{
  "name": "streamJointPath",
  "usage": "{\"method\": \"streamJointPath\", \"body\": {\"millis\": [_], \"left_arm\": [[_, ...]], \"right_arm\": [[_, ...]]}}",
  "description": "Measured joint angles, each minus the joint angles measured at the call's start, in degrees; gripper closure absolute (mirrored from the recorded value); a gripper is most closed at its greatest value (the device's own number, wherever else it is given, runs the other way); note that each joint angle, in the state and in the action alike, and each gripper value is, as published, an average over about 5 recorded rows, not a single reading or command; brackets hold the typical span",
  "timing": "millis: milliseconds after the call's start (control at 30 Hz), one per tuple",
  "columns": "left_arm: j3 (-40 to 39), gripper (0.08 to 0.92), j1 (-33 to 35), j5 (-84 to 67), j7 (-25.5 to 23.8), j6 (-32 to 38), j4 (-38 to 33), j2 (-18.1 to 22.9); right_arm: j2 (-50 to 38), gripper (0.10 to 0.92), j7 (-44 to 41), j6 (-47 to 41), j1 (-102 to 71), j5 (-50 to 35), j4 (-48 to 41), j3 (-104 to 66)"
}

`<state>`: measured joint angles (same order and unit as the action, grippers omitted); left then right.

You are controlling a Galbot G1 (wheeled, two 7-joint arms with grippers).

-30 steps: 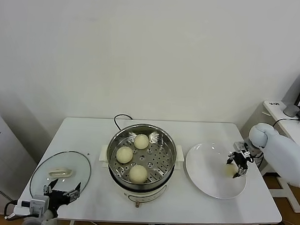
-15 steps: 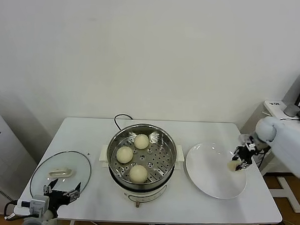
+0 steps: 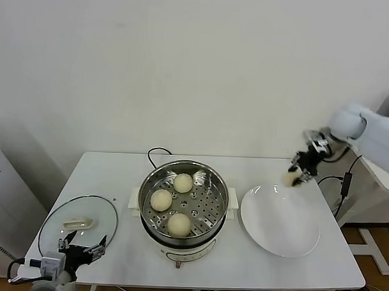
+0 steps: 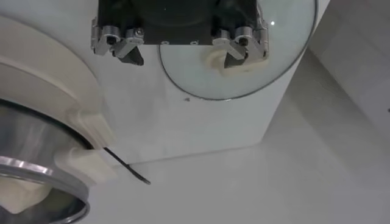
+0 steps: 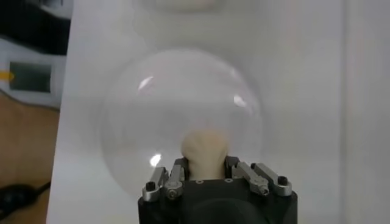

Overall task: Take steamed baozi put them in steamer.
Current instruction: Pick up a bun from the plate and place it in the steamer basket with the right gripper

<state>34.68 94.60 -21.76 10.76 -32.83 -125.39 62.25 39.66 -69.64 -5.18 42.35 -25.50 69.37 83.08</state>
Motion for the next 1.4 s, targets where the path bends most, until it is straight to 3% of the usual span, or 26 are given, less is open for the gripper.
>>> {"method": "streamJointPath", "body": {"millis": [333,633,1400], "left_arm": [[-0.2,0.177,0.0,0.0,0.0,0.2,0.1,-0.3],[-0.2,0.177,0.2,0.1,0.0,0.3,-0.1,0.1],[0.6,0.177,0.4,0.5,0.0,0.4,0.3,1.1]], "right_arm": [[7.5,0.652,5.0,-8.4,10.9,-15.2,8.0,8.5],[14.2,0.652,12.2,-15.2,13.2,-23.6,13.9,10.9],[23.4,0.652,28.4,-25.0,4.1,-26.3,16.8,11.2]]}}
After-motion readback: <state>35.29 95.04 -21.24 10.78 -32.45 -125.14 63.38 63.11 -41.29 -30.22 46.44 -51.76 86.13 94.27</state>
